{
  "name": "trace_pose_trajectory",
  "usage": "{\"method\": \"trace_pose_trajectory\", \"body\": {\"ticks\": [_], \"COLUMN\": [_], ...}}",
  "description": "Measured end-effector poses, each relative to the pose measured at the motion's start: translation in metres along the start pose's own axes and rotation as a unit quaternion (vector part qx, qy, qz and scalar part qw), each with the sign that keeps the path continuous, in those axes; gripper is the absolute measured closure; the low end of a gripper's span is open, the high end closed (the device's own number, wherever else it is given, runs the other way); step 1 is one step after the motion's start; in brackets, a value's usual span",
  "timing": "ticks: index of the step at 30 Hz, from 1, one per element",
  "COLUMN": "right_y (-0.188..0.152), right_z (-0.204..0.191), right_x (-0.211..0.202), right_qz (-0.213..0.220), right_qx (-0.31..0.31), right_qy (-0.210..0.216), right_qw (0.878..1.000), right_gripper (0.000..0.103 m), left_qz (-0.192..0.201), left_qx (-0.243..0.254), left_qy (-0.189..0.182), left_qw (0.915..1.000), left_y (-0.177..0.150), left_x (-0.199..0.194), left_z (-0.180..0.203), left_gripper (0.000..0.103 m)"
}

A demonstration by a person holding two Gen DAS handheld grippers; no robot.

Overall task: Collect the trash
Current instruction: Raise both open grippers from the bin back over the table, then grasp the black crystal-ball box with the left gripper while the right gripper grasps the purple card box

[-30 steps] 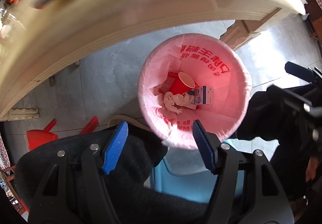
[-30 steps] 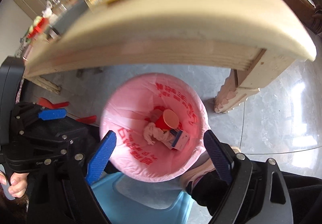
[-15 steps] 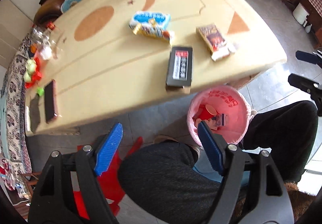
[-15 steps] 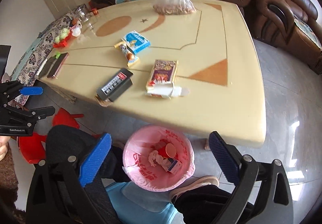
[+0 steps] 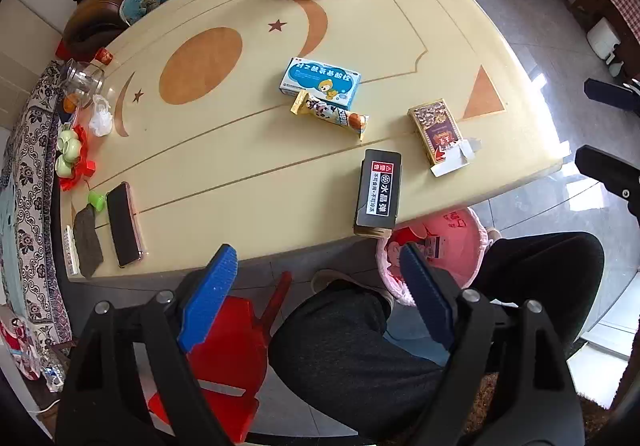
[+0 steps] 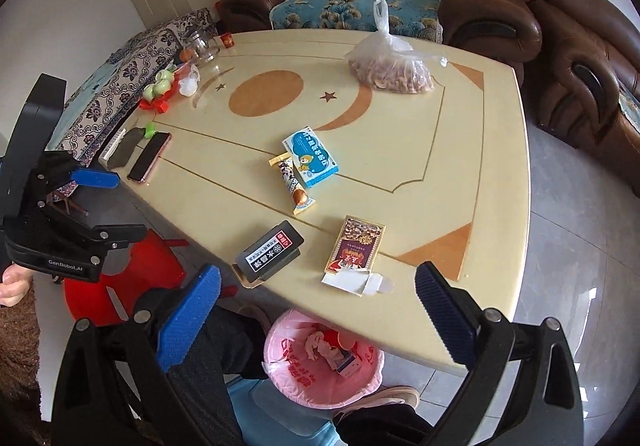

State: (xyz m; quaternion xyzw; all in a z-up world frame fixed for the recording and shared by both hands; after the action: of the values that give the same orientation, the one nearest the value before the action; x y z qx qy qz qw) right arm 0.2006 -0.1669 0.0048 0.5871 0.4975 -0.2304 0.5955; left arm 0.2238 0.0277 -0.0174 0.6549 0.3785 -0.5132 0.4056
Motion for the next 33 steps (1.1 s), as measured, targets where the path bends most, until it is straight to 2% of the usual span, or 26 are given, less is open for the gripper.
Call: {"method": "trace_pose_trajectory", "body": {"ticks": [7,12,17,28,33], "right_y": [0.02,0.025,0.028,0.018,0.01], "right_z": [0.007,0.017,0.024,0.036,0.036], "right_x": [0.036,0.063,0.08,0.127,0.149], "right_qz": [-0.041,-0.065,-0.073,-0.115,-0.134], "right_qx": [0.018,0.046,0.052,0.069,0.07], "right_qy": [0.013,0.029,0.018,0.01,0.009], "right_qw": [0.999,0.996,0.996,0.991,0.988], "right_gripper": [0.007,0.007,0.007,0.007,0.007], "left_qz": [-0.013,-0.028,-0.049,-0.078,-0.086], "left_qx": [0.022,0.033,0.044,0.064,0.069], "left_qy": [-0.01,-0.019,-0.025,-0.031,-0.047], "left_qw": [0.9996,0.9989,0.9975,0.9945,0.9928], "left_y": [0.021,0.023,0.022,0.017,0.019], "left_x": [0.005,0.024,0.049,0.096,0.117], "left_z": [0.009,0.017,0.025,0.045,0.056], "left_gripper": [0.022,0.022,0.022,0.022,0.022]}}
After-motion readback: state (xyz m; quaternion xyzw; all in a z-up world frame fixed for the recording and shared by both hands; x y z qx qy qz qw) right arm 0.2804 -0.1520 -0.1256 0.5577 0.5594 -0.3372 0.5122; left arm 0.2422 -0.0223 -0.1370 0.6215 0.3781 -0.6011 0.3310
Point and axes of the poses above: each gripper's, at about its wrist camera, not at the fingertips, and x roughly the way its jaws point, z to its right, y to its top, the point moved 2 cm from there along x, roughly the way its jaws point, and after that the axes turned 1 degree about -x, right-handed, at the moved point
